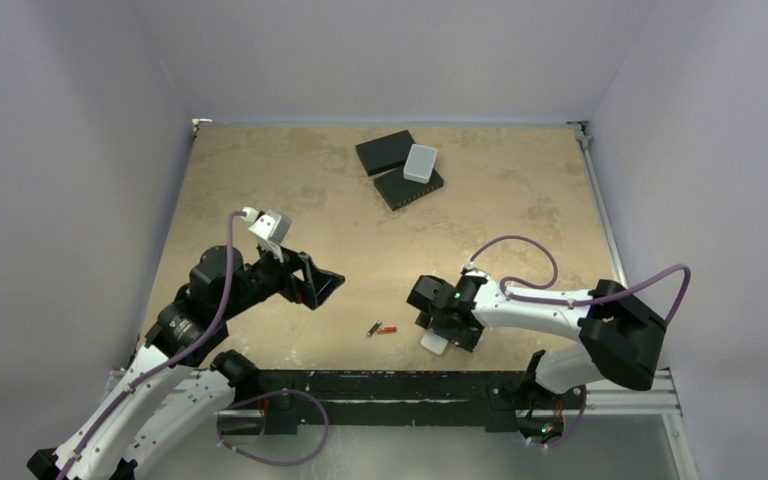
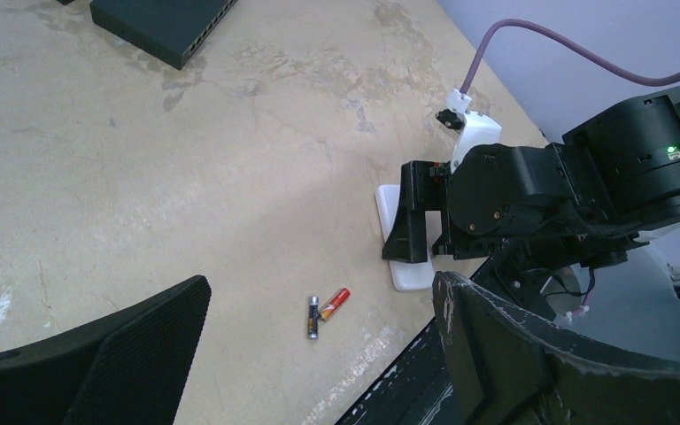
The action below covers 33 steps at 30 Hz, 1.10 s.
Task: Load the batteries into the remote control
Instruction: Pick up the remote control from the center of the board.
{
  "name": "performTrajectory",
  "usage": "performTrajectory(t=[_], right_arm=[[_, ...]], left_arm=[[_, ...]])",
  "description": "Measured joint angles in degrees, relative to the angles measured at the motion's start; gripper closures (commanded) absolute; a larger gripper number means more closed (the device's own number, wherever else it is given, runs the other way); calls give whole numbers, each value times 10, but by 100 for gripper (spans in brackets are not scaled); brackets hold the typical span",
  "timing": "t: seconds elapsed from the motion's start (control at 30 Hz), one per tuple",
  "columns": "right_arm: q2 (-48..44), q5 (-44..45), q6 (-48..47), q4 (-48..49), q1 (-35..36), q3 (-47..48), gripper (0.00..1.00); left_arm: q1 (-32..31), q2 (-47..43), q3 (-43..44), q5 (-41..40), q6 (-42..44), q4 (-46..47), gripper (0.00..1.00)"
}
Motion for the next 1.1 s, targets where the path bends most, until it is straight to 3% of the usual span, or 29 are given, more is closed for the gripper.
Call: performTrajectory(t=[0.3, 0.67, 0.83, 1.1], right_arm=[[16, 2, 0, -9, 5, 10, 22], [31, 4, -2, -12, 12, 23, 37], [34, 7, -3, -15, 15, 27, 56], [34, 17, -26, -16, 16, 31, 97]], left_arm=[[0, 0, 0, 0, 0, 0, 2], [0, 0, 0, 0, 0, 0, 2], [0, 0, 0, 0, 0, 0, 2], [0, 2, 0, 0, 0, 0, 2]])
